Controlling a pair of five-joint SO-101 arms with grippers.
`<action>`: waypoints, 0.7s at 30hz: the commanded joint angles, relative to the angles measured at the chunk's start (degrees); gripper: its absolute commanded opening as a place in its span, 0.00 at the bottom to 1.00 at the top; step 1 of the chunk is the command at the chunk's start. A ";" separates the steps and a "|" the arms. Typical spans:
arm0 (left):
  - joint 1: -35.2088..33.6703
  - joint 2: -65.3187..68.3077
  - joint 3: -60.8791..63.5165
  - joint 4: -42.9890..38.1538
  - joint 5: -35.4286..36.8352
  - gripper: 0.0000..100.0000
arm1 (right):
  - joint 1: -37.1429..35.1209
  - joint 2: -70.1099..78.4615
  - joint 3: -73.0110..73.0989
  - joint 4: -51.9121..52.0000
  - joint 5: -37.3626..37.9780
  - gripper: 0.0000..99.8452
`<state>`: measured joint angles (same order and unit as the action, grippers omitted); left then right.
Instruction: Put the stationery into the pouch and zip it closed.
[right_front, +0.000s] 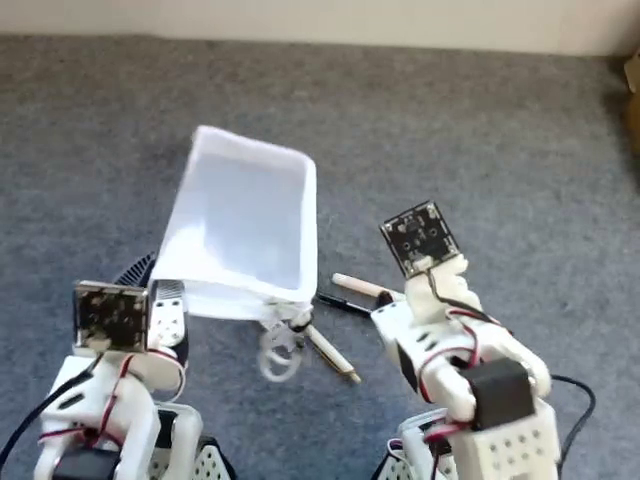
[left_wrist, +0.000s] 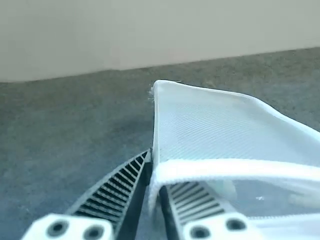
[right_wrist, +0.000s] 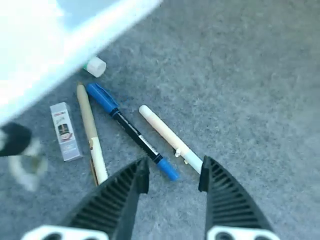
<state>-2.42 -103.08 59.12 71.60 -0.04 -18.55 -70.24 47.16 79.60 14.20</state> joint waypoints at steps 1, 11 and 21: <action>-1.01 7.43 -6.55 0.00 -0.97 0.01 | 1.19 -0.48 4.35 -6.02 0.79 0.16; -1.01 39.60 -33.54 10.37 0.44 0.01 | 3.91 -0.48 11.21 -11.30 0.79 0.16; -1.63 58.95 -48.22 17.14 9.23 0.01 | 4.62 -0.48 11.65 -11.30 0.44 0.16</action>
<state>-2.77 -47.34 15.08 88.48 7.08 -14.59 -70.15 59.47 69.49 14.20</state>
